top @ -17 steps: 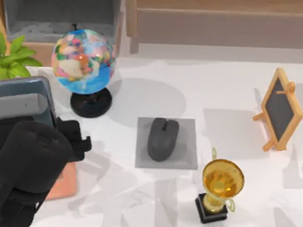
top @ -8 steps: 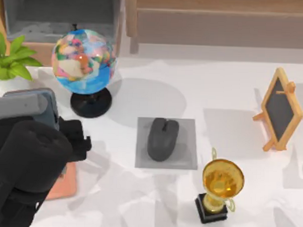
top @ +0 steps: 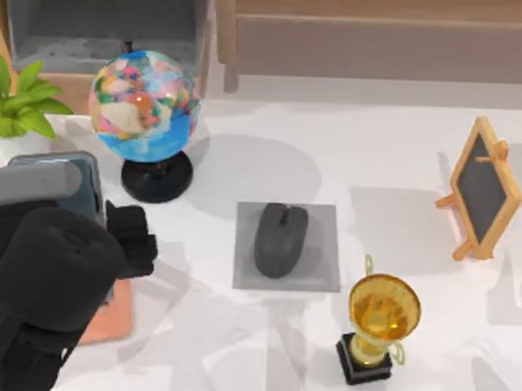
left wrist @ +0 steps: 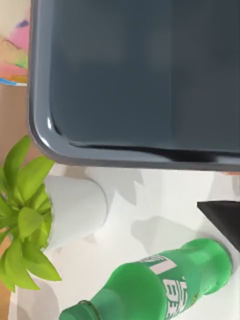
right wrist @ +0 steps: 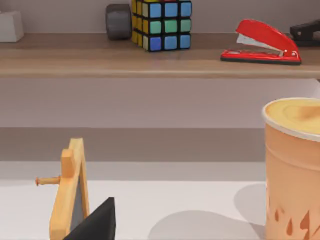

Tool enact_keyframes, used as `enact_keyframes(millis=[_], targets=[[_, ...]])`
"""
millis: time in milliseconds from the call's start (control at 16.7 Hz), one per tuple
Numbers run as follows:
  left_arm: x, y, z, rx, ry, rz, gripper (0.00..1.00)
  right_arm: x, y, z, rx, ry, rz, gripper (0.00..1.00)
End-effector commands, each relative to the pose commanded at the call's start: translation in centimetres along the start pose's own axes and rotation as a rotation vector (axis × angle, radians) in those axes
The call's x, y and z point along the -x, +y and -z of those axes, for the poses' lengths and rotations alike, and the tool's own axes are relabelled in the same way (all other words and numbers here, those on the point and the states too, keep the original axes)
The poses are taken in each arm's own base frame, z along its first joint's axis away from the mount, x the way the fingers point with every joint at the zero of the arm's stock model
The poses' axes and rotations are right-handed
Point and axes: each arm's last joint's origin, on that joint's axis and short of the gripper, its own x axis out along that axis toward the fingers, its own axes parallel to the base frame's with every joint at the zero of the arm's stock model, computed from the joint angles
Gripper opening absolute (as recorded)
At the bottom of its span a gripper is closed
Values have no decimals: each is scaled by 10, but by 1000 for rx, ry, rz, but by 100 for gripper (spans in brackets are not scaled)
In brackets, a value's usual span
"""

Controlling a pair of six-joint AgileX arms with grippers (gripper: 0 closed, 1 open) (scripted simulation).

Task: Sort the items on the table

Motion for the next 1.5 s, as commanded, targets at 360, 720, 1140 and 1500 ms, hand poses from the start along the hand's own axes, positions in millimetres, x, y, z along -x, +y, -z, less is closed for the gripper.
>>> enact_keyframes(millis=[360, 720, 1140, 1500], targets=[[12, 1, 6, 1, 2, -3, 100, 0, 0, 0, 0, 0, 0, 100], [26, 6, 13, -1, 1, 0, 100, 0, 0, 0, 0, 0, 0, 100], [26, 6, 11, 19, 0, 14, 100, 0, 0, 0, 0, 0, 0, 100], [26, 23, -2, 118, -33, 146, 100, 0, 0, 0, 0, 0, 0, 100]])
